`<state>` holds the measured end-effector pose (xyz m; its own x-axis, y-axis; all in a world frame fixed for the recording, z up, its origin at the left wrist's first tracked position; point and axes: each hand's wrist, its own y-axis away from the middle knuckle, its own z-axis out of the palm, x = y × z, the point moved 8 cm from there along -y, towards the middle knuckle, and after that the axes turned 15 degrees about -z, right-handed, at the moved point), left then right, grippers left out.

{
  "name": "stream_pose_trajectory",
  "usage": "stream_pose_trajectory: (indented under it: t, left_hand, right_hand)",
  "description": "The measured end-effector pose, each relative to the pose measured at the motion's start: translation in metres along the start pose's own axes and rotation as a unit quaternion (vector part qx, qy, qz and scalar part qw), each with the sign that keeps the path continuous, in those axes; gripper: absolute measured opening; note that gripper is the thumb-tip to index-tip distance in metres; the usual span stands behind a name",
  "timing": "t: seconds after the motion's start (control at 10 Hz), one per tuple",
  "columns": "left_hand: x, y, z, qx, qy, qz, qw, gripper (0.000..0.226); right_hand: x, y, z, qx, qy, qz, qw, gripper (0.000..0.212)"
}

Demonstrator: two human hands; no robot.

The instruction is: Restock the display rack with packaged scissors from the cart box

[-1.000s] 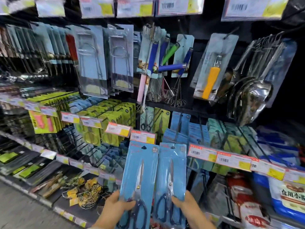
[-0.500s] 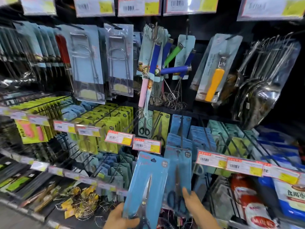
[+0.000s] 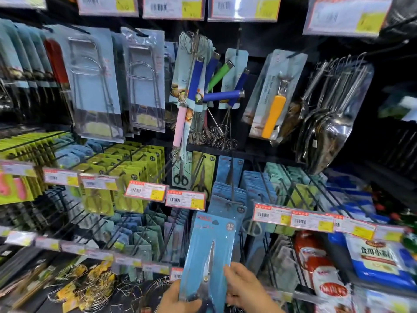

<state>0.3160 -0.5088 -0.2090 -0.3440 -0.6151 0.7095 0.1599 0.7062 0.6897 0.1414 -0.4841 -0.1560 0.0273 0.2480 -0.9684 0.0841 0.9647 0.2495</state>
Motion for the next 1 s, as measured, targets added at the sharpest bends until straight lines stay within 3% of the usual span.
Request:
stream_pose_trajectory:
  t: [0.1, 0.2, 0.3, 0.8, 0.9, 1.0]
  left_hand:
    - [0.001, -0.01, 0.012, 0.023, -0.02, 0.032, 0.999, 0.047]
    - [0.017, 0.004, 0.022, 0.044, -0.056, 0.05, 0.996, 0.042]
    - [0.033, 0.011, 0.023, 0.079, -0.025, 0.056, 0.995, 0.04]
    - [0.076, -0.01, 0.03, 0.089, -0.079, 0.056, 0.991, 0.029]
    - [0.079, -0.016, 0.033, 0.092, -0.104, 0.041, 0.989, 0.022]
    - [0.081, -0.025, 0.03, 0.119, -0.146, 0.036, 0.982, 0.016]
  right_hand:
    - [-0.005, -0.008, -0.009, 0.04, 0.043, -0.064, 0.996, 0.009]
    - [-0.012, -0.009, -0.023, 0.072, 0.067, -0.07, 0.993, 0.011]
    - [-0.026, -0.014, -0.03, 0.084, 0.094, -0.086, 0.988, 0.009]
    - [-0.029, -0.053, -0.039, 0.131, 0.179, -0.056, 0.974, 0.007]
    - [-0.026, -0.059, -0.041, 0.14, 0.21, -0.042, 0.967, 0.018]
    - [-0.024, -0.057, -0.042, 0.13, 0.253, -0.012, 0.959, 0.043]
